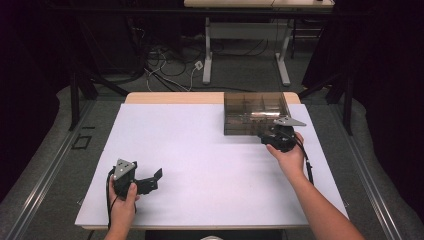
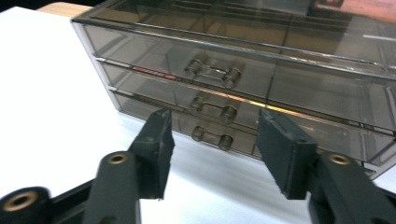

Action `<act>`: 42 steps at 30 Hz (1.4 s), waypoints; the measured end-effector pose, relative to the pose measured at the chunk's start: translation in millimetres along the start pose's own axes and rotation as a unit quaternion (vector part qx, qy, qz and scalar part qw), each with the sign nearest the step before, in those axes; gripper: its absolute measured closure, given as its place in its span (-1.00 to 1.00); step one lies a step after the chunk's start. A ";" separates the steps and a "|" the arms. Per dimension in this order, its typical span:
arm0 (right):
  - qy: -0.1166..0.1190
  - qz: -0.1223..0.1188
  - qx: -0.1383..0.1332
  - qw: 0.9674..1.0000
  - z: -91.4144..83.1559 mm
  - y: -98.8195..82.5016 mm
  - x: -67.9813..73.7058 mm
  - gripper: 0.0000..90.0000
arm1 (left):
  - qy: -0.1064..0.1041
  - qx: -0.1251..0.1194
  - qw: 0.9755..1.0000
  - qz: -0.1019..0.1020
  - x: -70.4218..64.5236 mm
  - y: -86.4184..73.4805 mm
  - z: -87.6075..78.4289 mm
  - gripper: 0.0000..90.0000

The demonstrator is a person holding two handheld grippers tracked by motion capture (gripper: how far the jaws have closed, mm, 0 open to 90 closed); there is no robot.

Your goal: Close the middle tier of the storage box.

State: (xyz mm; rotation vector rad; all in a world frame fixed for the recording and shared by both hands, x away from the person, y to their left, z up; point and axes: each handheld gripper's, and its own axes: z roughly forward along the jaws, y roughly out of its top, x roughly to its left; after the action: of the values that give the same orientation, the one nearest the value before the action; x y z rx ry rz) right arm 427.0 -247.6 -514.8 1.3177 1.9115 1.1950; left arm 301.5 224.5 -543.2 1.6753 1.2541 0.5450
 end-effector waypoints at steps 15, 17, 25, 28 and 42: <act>-0.003 -0.062 0.034 0.998 -21.0 -0.6 19.5 -0.30 | 0.003 -0.005 1.000 -0.001 1.3 1.8 -1.8 -0.99; 0.007 -0.045 0.016 0.999 -25.3 -3.6 20.9 -0.34 | 0.003 -0.005 1.000 -0.001 1.6 2.0 -2.4 -0.99; 0.023 -0.053 0.025 0.998 -44.0 -4.8 30.1 -0.63 | 0.001 -0.009 1.000 0.004 -0.1 3.4 -3.9 -0.99; 0.021 -0.059 0.016 0.998 -52.3 -7.2 32.9 -0.66 | -0.001 -0.010 1.000 0.006 -1.3 3.9 -4.5 -0.99; 0.018 -0.040 -0.028 0.999 -83.6 -15.2 35.3 -1.00 | -0.012 -0.017 1.000 0.016 -6.3 6.3 -6.2 -0.99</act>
State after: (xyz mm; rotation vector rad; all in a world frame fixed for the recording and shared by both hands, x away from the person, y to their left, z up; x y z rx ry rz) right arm 339.4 -247.9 -486.6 1.1867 1.9231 1.2310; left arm 297.3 221.2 -533.8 1.6715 1.1975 0.5612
